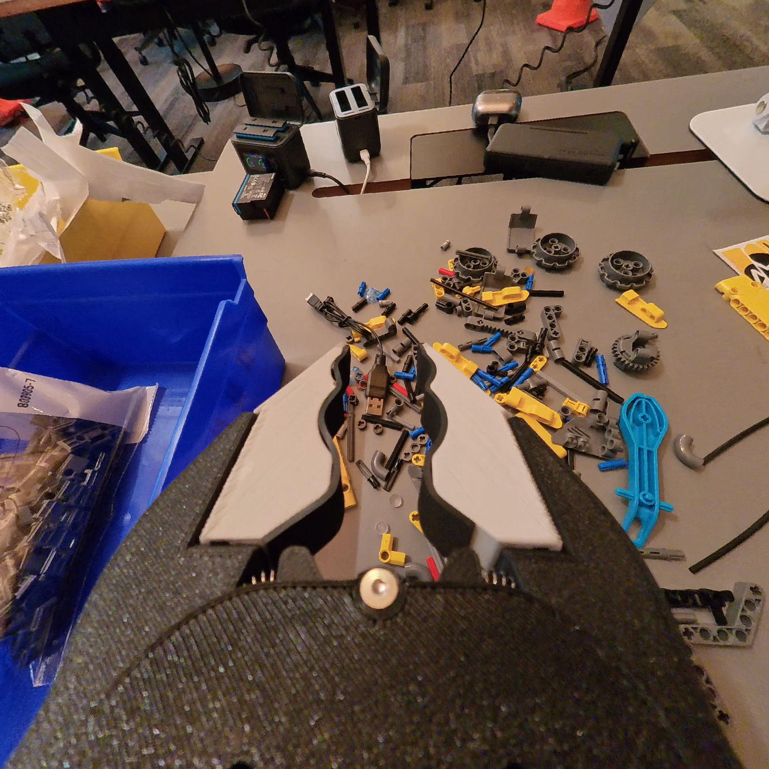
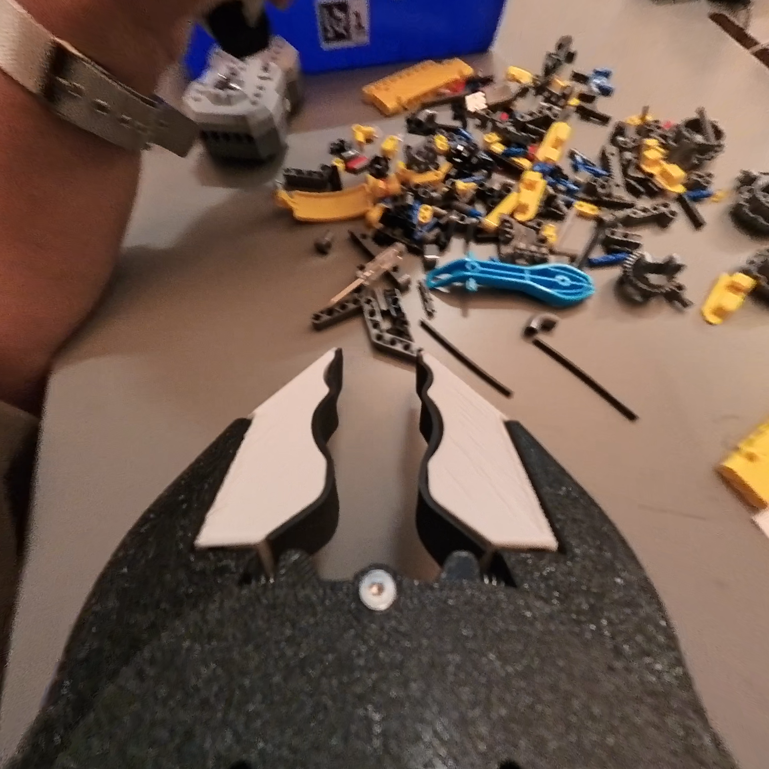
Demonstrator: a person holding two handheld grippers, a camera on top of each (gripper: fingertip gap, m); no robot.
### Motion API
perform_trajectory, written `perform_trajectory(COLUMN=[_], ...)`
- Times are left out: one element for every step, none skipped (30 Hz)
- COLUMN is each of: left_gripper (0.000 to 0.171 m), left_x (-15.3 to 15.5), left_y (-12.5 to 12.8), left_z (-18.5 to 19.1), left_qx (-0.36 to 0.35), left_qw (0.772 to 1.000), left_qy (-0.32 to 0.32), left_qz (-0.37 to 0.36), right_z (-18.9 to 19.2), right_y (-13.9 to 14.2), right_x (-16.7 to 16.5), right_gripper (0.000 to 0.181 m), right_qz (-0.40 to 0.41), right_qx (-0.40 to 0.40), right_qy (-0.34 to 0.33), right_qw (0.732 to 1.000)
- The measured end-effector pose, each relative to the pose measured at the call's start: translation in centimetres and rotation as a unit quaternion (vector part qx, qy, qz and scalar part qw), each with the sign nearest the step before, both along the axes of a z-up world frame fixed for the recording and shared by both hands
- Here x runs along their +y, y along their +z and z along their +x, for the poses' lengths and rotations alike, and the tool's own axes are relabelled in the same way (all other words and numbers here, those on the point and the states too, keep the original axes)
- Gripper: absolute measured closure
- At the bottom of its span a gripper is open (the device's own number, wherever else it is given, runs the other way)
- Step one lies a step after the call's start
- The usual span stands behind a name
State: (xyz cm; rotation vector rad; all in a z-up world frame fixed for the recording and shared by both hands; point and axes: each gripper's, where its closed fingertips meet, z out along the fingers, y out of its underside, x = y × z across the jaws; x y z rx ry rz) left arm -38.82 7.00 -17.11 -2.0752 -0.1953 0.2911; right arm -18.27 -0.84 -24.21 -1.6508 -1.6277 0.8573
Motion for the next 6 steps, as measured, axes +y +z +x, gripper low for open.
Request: perform_trajectory(left_gripper=[0.140,0.140,0.140,0.140,0.140,0.140], left_x=[0.0,0.0,0.0,0.0,0.0,0.0], left_y=[0.0,0.0,0.0,-0.1,-0.1,-0.1], left_z=[0.0,0.0,0.0,0.1,0.0,0.1], left_qx=[0.000,0.000,0.000,0.000,0.000,0.000], left_qw=[1.000,1.000,1.000,1.000,1.000,1.000], left_qy=[0.000,0.000,-0.001,-0.001,-0.001,-0.001], left_qz=[0.000,0.000,0.000,-0.001,-0.002,-0.003], right_z=[-0.2,-0.3,-0.4,-0.4,-0.5,-0.6], right_y=[0.1,0.0,0.0,-0.1,-0.1,0.0], right_x=[-0.8,-1.3,-1.8,-2.1,-2.4,-2.8], right_gripper=[0.147,0.147,0.147,0.147,0.147,0.147], right_qz=[-0.007,-0.007,-0.002,0.005,0.011,0.012], right_qx=[0.003,0.002,0.000,-0.001,-0.001,0.000], right_qy=[0.012,0.021,0.028,0.035,0.041,0.048], right_qw=[1.000,1.000,1.000,0.999,0.999,0.999])
